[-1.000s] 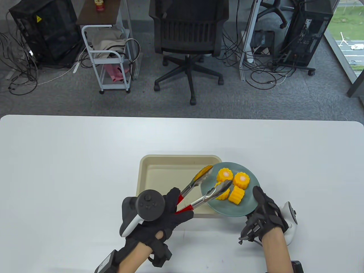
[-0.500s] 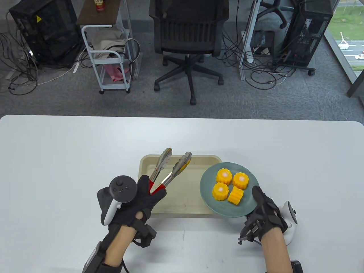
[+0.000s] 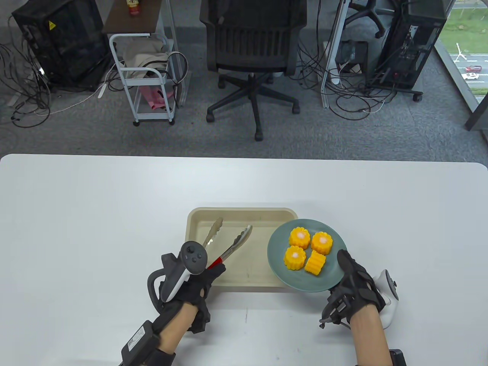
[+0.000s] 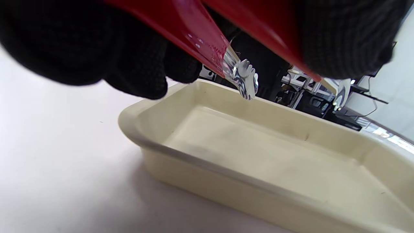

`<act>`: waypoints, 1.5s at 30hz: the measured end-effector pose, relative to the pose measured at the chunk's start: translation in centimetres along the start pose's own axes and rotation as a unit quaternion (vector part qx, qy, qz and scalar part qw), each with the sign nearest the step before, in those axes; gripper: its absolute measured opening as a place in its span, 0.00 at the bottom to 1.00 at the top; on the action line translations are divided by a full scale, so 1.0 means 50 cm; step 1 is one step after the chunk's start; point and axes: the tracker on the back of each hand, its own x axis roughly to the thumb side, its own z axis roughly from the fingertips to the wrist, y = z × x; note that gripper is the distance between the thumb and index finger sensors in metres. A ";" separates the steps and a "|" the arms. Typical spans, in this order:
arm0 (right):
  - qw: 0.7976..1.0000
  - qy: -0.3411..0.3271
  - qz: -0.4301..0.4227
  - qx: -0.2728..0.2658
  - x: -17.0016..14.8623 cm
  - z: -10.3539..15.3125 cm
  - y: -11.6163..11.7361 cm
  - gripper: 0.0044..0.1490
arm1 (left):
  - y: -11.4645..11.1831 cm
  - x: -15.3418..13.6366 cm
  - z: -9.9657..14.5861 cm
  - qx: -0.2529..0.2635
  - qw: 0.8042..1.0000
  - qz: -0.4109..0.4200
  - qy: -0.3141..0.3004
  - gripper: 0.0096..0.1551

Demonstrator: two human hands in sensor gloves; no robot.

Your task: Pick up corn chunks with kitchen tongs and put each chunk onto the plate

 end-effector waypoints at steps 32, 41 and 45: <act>1.000 -0.002 0.003 0.008 0.004 0.000 -0.001 0.36 | -0.044 0.027 -0.016 -0.021 0.992 -0.113 0.045 0.53; 1.000 0.000 -0.001 0.006 0.004 0.000 -0.001 0.36 | 0.048 0.014 0.047 0.024 0.969 0.160 -0.187 0.45; 1.000 0.000 0.002 0.005 0.003 -0.001 -0.001 0.36 | 0.027 0.012 0.068 -0.034 0.961 0.131 -0.240 0.44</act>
